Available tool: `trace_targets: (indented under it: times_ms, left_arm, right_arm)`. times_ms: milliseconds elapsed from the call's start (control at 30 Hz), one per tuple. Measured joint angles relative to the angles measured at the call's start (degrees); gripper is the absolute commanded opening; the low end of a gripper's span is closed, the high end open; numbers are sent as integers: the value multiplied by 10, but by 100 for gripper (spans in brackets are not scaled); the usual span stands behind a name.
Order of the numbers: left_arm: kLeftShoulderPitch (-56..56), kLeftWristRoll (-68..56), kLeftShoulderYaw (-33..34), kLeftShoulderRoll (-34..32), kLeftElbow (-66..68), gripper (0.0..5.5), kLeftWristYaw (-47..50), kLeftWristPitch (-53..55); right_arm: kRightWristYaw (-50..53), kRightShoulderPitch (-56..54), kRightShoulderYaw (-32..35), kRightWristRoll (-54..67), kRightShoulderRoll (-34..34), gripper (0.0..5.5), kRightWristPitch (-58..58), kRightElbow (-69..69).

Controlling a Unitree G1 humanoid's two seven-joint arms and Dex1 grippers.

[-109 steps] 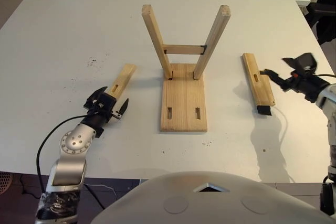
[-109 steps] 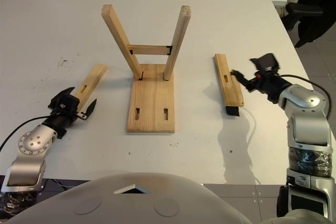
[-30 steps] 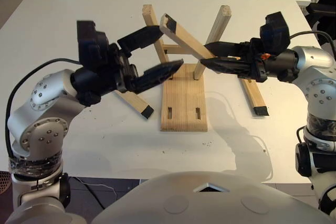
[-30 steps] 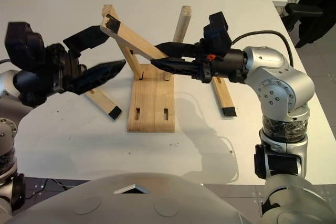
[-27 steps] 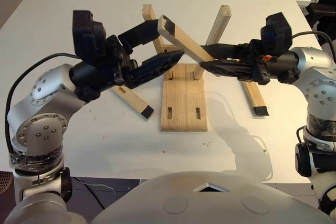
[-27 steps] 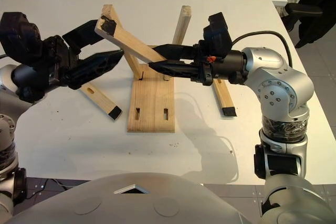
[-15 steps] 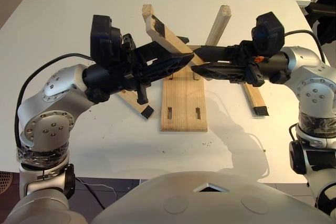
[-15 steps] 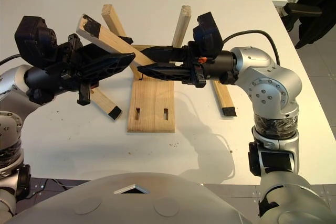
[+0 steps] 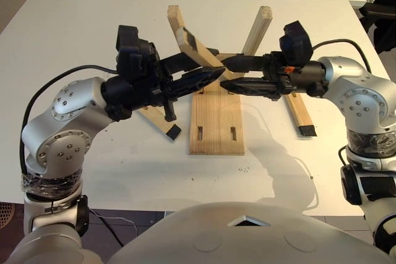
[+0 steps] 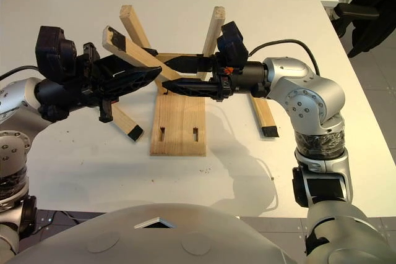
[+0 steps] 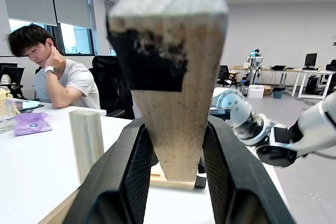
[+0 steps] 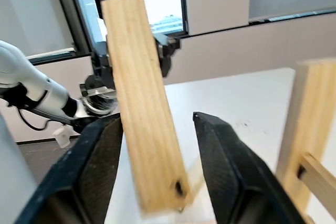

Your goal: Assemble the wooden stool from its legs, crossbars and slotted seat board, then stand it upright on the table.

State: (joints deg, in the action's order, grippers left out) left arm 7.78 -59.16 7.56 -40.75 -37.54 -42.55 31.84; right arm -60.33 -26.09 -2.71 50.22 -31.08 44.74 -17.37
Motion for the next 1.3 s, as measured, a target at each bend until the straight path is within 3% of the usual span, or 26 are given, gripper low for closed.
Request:
trace_targets:
  times_ms: [133, 333, 667, 1300]
  left_arm:
    - [-63, 67, 44, -43, 22, 131, -46, -16]
    - [-108, 168, 108, -65, 86, 131, -30, -48]
    - [-174, 280, 107, -71, 188, 131, -65, -103]
    - [-184, 321, 94, -6, 279, 131, -77, -182]
  right_arm:
    - [6, 30, 31, -9, -20, 233, -10, -3]
    - [47, 65, 71, -10, -20, 233, -25, -12]
    - [85, 133, 63, -38, -11, 233, -50, -50]
    - [95, 129, 29, -70, 19, 233, -82, -11]
